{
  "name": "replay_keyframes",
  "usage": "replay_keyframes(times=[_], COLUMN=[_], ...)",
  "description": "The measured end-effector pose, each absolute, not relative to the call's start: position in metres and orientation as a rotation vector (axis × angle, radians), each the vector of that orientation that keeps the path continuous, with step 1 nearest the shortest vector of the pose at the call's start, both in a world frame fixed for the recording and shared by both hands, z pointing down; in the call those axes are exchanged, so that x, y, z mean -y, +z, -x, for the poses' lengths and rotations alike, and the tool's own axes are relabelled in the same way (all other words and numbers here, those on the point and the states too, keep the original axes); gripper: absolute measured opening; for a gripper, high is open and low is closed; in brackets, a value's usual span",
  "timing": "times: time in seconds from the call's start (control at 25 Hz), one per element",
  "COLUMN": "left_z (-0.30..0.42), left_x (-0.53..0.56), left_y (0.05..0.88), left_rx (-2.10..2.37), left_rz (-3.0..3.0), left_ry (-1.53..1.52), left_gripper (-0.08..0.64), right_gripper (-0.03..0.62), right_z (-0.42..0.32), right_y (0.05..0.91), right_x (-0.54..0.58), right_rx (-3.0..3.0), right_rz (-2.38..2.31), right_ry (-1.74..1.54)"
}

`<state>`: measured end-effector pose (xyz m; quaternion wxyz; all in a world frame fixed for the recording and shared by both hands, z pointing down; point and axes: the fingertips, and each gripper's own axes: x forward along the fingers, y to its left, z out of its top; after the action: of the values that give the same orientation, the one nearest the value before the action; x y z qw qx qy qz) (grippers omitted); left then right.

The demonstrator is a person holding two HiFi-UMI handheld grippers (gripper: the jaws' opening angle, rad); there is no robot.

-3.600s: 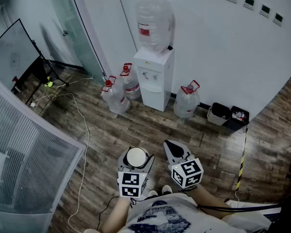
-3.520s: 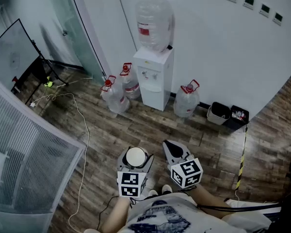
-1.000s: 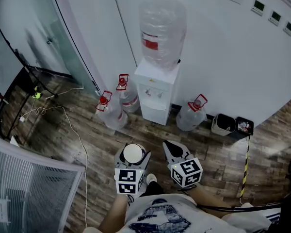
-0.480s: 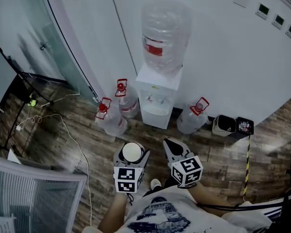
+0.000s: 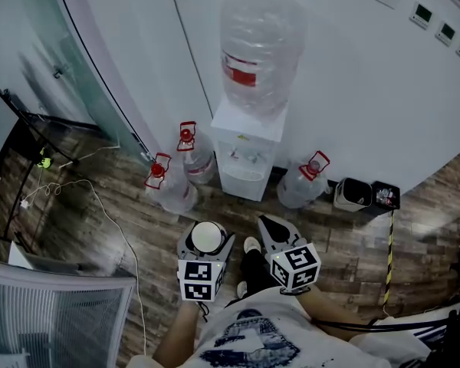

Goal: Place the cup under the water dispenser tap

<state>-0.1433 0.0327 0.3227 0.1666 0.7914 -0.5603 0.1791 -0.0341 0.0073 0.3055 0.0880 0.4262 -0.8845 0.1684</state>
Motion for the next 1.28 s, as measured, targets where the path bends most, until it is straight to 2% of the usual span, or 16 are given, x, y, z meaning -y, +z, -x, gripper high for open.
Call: replay_keyframes(times=[0.56, 1.28], left_z=[0.14, 0.144], left_x=[0.059, 0.187], left_y=[0.364, 0.479], left_rx=[1.527, 1.478], left_rz=[-2.219, -2.151], left_ry=[0.568, 0.652], left_gripper=[0.453, 0.453], right_gripper=[0.018, 0.018], right_z=[0.026, 0.038], right_y=[0.35, 0.466], right_x=[0.084, 0.2], right_rx=[2.57, 2.464], right_rz=[-1.284, -1.204], right_ry=[0.595, 0.633])
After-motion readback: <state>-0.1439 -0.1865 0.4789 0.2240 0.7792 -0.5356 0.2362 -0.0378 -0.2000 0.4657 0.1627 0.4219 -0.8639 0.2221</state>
